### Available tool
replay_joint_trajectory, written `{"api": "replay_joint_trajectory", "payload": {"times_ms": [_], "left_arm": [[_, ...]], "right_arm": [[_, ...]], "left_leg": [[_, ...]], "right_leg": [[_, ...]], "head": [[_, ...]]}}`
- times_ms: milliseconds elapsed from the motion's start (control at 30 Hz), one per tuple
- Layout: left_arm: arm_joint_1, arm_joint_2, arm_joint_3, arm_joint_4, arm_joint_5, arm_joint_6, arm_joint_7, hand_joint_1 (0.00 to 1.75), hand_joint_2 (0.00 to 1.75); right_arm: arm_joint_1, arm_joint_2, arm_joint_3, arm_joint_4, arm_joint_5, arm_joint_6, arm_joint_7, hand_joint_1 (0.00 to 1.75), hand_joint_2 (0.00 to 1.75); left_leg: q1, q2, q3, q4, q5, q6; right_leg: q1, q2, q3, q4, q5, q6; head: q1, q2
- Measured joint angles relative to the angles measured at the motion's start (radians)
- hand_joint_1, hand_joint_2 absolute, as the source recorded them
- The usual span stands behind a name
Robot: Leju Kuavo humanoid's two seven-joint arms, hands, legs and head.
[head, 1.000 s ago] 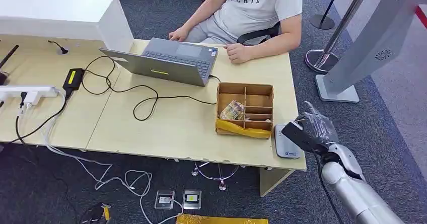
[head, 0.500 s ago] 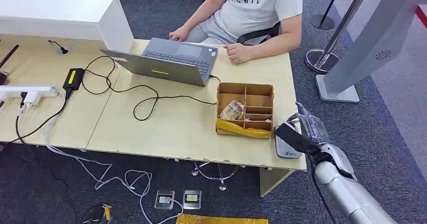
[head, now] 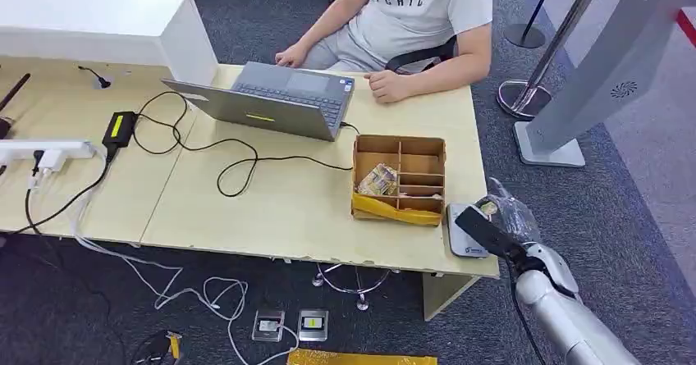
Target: Pass the card to the sensor for recognition and then transmit it.
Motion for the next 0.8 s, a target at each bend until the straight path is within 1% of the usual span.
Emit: {"api": "replay_joint_trajectory", "payload": {"times_ms": [133,333,800], "left_arm": [[0.003,0.0,0.0,0.0,0.006,0.0,0.003,0.0,0.0],[0.005,0.0,0.001,0.0,0.007,0.002,0.003,0.0,0.0],[0.01,0.0,0.002,0.0,0.009,0.005,0.003,0.0,0.0]], "right_arm": [[-0.005,0.003,-0.005,0.035,-0.011,-0.007,-0.02,1.75,1.75],[-0.018,0.007,-0.006,0.077,-0.021,-0.007,-0.032,1.75,1.75],[-0.037,0.017,-0.014,0.122,-0.032,-0.013,-0.063,1.75,1.75]], "left_leg": [[0.0,0.0,0.0,0.0,0.0,0.0],[0.0,0.0,0.001,0.0,0.0,0.0],[0.0,0.001,0.002,0.0,0.0,0.0]], "right_leg": [[0.0,0.0,0.0,0.0,0.0,0.0],[0.0,0.0,0.001,0.0,0.0,0.0],[0.0,0.001,0.002,0.0,0.0,0.0]], "head": [[0.0,0.0],[0.0,0.0],[0.0,0.0]]}}
